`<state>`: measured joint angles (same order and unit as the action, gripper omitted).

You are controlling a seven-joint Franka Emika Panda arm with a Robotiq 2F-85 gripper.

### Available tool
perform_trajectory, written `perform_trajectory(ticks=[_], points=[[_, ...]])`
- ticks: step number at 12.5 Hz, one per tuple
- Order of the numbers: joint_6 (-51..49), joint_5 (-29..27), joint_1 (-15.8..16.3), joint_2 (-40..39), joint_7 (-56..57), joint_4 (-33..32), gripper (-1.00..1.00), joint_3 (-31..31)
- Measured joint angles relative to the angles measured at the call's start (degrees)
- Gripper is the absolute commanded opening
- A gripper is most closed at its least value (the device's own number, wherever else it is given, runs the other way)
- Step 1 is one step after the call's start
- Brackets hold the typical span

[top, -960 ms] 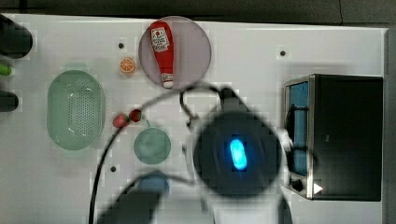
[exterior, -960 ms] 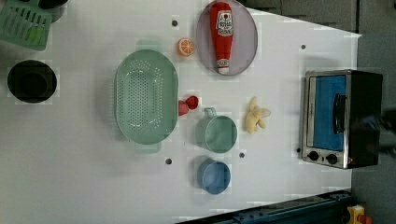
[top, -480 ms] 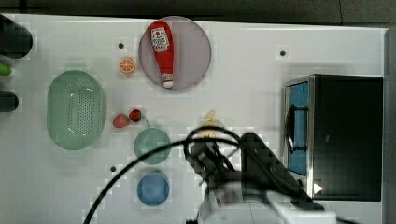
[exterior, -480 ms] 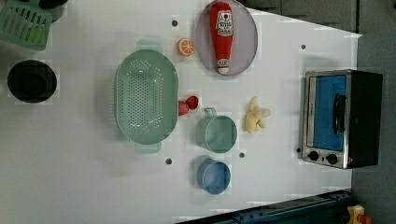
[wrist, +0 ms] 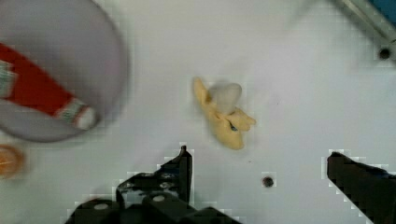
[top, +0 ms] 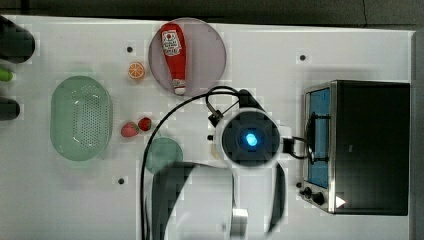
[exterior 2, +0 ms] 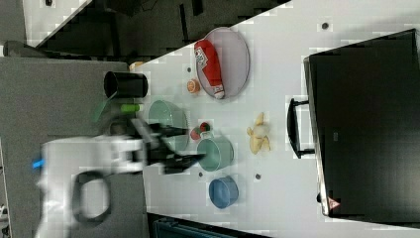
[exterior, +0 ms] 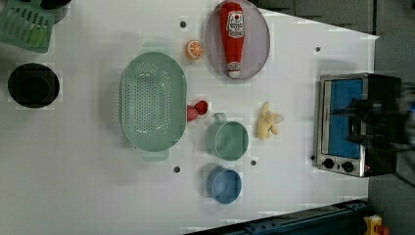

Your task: Pick banana from table and place on oven.

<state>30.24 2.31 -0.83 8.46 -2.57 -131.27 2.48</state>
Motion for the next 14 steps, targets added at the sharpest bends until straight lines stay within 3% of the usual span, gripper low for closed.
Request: perform_trajectory(ticks=[4, 7, 11, 14], points=[[11.6, 0.6, -1.0, -14.2, 0.0, -5.3, 1.0, -0.2], [22.8, -0.2, -1.1, -16.6, -0.1, -8.5, 1.0, 0.0], [32.1, 0.5, -1.0, -18.4, 0.0, -8.6, 1.0, 0.3], [37.7, 0.0, -0.6, -24.4, -0.1, -7.6, 1.0, 0.2]])
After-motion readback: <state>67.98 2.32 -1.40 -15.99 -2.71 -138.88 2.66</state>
